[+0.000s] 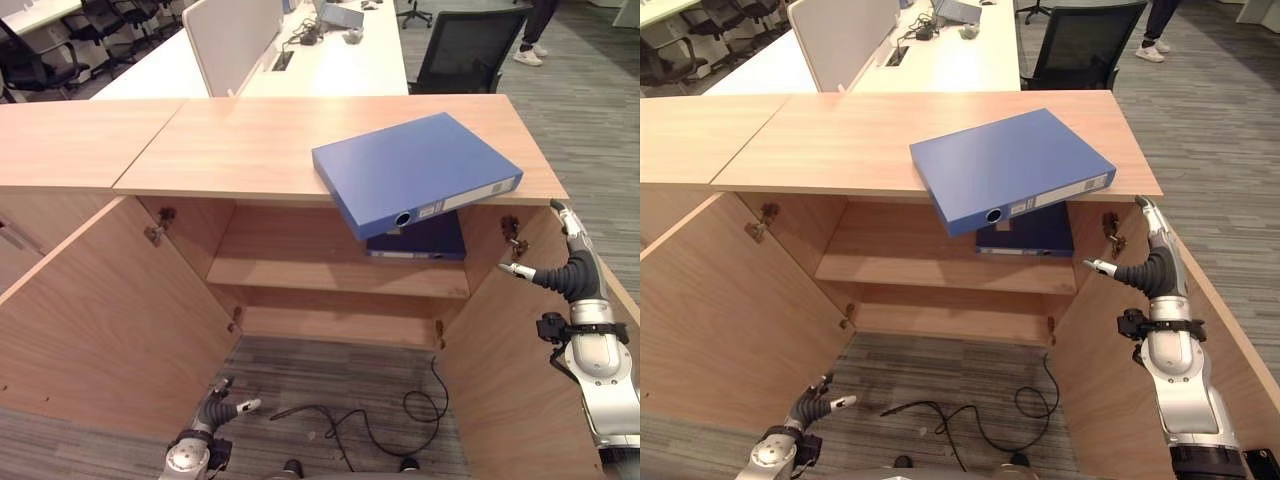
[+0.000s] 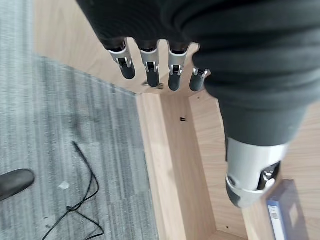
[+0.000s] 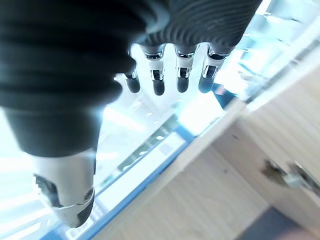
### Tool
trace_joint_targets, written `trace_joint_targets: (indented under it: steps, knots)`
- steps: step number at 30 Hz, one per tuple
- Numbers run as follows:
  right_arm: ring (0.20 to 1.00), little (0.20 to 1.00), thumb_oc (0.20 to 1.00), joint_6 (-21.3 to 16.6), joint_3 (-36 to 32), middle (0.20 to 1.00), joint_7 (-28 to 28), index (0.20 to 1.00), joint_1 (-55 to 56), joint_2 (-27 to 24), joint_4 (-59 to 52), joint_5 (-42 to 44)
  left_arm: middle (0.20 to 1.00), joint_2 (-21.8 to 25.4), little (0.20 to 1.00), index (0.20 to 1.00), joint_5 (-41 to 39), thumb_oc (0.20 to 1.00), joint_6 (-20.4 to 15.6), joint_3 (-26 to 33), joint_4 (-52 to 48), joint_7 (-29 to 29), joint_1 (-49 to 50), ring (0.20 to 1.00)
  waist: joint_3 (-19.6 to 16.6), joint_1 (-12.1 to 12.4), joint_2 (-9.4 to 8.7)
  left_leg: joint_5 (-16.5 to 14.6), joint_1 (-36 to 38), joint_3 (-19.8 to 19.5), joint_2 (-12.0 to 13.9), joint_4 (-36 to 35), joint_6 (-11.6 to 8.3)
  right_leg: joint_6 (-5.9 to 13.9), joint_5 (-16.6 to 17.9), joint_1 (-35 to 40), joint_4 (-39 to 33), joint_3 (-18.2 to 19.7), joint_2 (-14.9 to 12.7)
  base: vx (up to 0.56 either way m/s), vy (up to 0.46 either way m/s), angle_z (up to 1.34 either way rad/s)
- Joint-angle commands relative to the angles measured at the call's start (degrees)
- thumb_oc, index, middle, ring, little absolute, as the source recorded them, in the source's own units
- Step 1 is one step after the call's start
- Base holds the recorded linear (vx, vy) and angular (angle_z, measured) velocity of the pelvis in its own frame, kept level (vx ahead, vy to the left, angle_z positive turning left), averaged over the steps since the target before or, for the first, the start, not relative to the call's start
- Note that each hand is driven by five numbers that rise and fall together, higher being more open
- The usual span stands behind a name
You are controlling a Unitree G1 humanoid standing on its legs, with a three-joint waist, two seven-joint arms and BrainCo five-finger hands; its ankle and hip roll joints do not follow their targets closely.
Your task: Put the empty folder in the office cabinet
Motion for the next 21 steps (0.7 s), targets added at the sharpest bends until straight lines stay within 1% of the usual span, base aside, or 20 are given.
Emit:
trace_joint_targets:
  steps: [1, 4, 5, 7, 8, 9, 10, 11, 13, 14, 17, 18, 19, 21]
  knots:
    - [1.0, 1.0, 1.0, -1.7, -0.57, 1.0, -7.81, 1.0, -4.14, -7.18, -4.64, -13.69, 1.0, 3.5, 1.0, 1.0, 1.51, 1.0, -3.37, -1.01, -0.69, 1.71, -2.87, 1.0, 1.11, 1.64, -2.02, -4.6, -1.88, -2.56, 3.04, 6.25, -1.51, 1.3, -6.69, -2.83, 10.59, 1.06, -1.12, -0.03, -0.009, -0.01]
    - [1.0, 1.0, 1.0, -0.38, 0.15, 1.0, -11.34, 1.0, -6.39, -11.94, -5.28, -20.54, 1.0, 4.25, 1.0, 1.0, 1.82, 1.0, -3.85, -2.34, -0.52, 2.67, -3.25, 1.0, 2.13, 1.82, -2.3, -5.4, -3.86, -3.0, 3.13, 9.35, -1.54, 1.25, -7.6, -4.54, 13.36, 1.29, -1.26, -0.05, -0.009, 0.0]
    - [1.0, 1.0, 1.0, -0.37, 0.31, 1.0, -11.52, 1.0, -6.58, -12.02, -5.09, -20.67, 1.0, 4.15, 1.0, 1.0, 1.82, 1.0, -3.86, -2.35, -0.49, 2.71, -3.31, 1.0, 2.13, 1.79, -2.23, -5.54, -4.07, -3.03, 3.13, 9.64, -1.53, 1.24, -7.72, -4.73, 13.6, 1.32, -1.3, -0.04, -0.008, -0.01]
    - [1.0, 1.0, 1.0, 0.88, 1.35, 1.0, -13.02, 1.0, -7.52, -15.46, -4.6, -25.04, 1.0, 4.77, 1.0, 1.0, 1.97, 1.0, -4.19, -3.48, -0.63, 3.2, -3.43, 1.0, 2.8, 1.99, -2.48, -6.0, -5.28, -3.21, 3.16, 11.52, -1.65, 1.11, -8.28, -5.77, 15.4, 1.22, -1.48, -0.06, -0.013, 0.01]
    - [1.0, 1.0, 1.0, 2.02, 3.09, 1.0, -14.4, 1.0, -9.35, -18.28, -3.65, -28.71, 1.0, 5.11, 1.0, 1.0, 2.19, 1.0, -4.26, -4.56, -0.65, 3.71, -3.84, 1.0, 3.45, 2.25, -2.59, -6.51, -6.56, -3.43, 3.19, 13.48, -1.79, 1.04, -8.76, -6.89, 17.19, 1.27, -1.71, -0.07, -0.013, 0.04]
    - [1.0, 1.0, 1.0, 2.03, 3.57, 1.0, -14.66, 1.0, -9.88, -18.39, -3.25, -28.83, 1.0, 4.98, 1.0, 1.0, 2.19, 1.0, -4.27, -4.45, -0.6, 3.75, -3.88, 1.0, 3.4, 2.1, -2.53, -6.68, -6.89, -3.46, 3.19, 13.84, -1.78, 1.04, -8.9, -7.19, 17.49, 1.31, -1.74, -0.09, -0.026, 0.06]
    - [1.0, 1.0, 1.0, 3.29, 7.37, 1.0, -15.58, 1.0, -12.88, -21.45, -2.32, -32.6, 1.0, 5.51, 1.0, 1.0, 2.14, 1.0, -4.41, -5.8, -0.49, 4.48, -4.58, 1.0, 4.04, 2.65, -2.76, -6.91, -8.29, -3.89, 3.37, 15.43, -1.99, 0.92, -9.31, -8.27, 18.8, 1.15, -1.89, -0.05, -0.017, 0.07]
    - [1.0, 1.0, 1.0, 3.32, 7.91, 1.0, -15.72, 1.0, -13.46, -21.51, -1.98, -32.67, 1.0, 5.41, 1.0, 1.0, 2.13, 1.0, -4.43, -5.65, -0.46, 4.5, -4.57, 1.0, 4.02, 2.46, -2.73, -6.97, -8.43, -3.92, 3.38, 15.57, -1.99, 0.91, -9.36, -8.39, 18.93, 1.16, -1.9, -0.05, -0.019, 0.06]
    - [1.0, 1.0, 1.0, 3.46, 10.79, 1.0, -15.46, 1.0, -15.27, -23.62, -1.6, -34.67, 1.0, 5.84, 1.0, 1.0, 1.94, 1.0, -4.6, -6.46, -0.6, 4.78, -4.79, 1.0, 4.02, 2.91, -2.89, -7.07, -8.75, -4.08, 3.51, 15.76, -2.03, 0.9, -9.57, -8.56, 19.24, 0.91, -1.97, -0.01, -0.008, 0.03]
    - [1.0, 1.0, 1.0, 3.48, 11.19, 1.0, -15.54, 1.0, -15.68, -23.65, -1.37, -34.71, 1.0, 5.77, 1.0, 1.0, 1.92, 1.0, -4.6, -6.36, -0.59, 4.8, -4.75, 1.0, 4.0, 2.8, -2.85, -7.07, -8.77, -4.08, 3.52, 15.76, -2.04, 0.9, -9.58, -8.59, 19.25, 0.92, -1.96, 0.0, -0.014, 0.04]
    - [1.0, 1.0, 1.0, 3.49, 17.15, 1.0, -15.11, 1.0, -19.65, -26.29, -0.32, -37.1, 1.0, 6.26, 1.0, 1.0, 1.42, 1.0, -4.75, -7.29, -1.11, 5.16, -4.81, 1.0, 3.8, 3.34, -3.11, -6.9, -8.58, -4.29, 3.68, 15.2, -2.2, 1.0, -9.56, -8.45, 19.28, 0.58, -2.03, 0.01, -0.009, 0.06]
    - [1.0, 1.0, 1.0, 3.4, 18.71, 1.0, -15.04, 1.0, -20.94, -26.66, 0.14, -37.23, 1.0, 6.36, 1.0, 1.0, 1.31, 1.0, -4.74, -7.45, -1.18, 5.22, -4.77, 1.0, 3.76, 3.42, -3.14, -6.86, -8.54, -4.32, 3.69, 15.17, -2.26, 1.01, -9.59, -8.44, 19.3, 0.52, -2.03, -0.01, -0.014, 0.03]
    - [1.0, 1.0, 1.0, 3.52, 23.26, 1.0, -14.9, 1.0, -24.81, -27.18, 1.59, -37.72, 1.0, 6.62, 1.0, 1.0, 1.05, 1.0, -4.81, -7.68, -1.3, 5.57, -4.69, 1.0, 3.78, 3.58, -3.18, -7.0, -8.67, -4.43, 3.89, 15.62, -2.39, 0.91, -9.94, -8.56, 19.96, 0.51, -2.09, 0.0, 0.0, 0.0]
    - [1.0, 1.0, 1.0, 3.56, 25.98, 1.0, -14.67, 1.0, -27.41, -27.0, 2.38, -37.53, 1.0, 6.9, 1.0, 1.0, 0.79, 1.0, -4.75, -7.72, -1.46, 5.92, -4.68, 1.0, 4.17, 3.89, -3.2, -7.28, -9.25, -4.78, 4.02, 16.91, -2.4, 0.71, -10.54, -8.8, 21.15, 0.4, -2.11, -0.03, -0.009, 0.03]
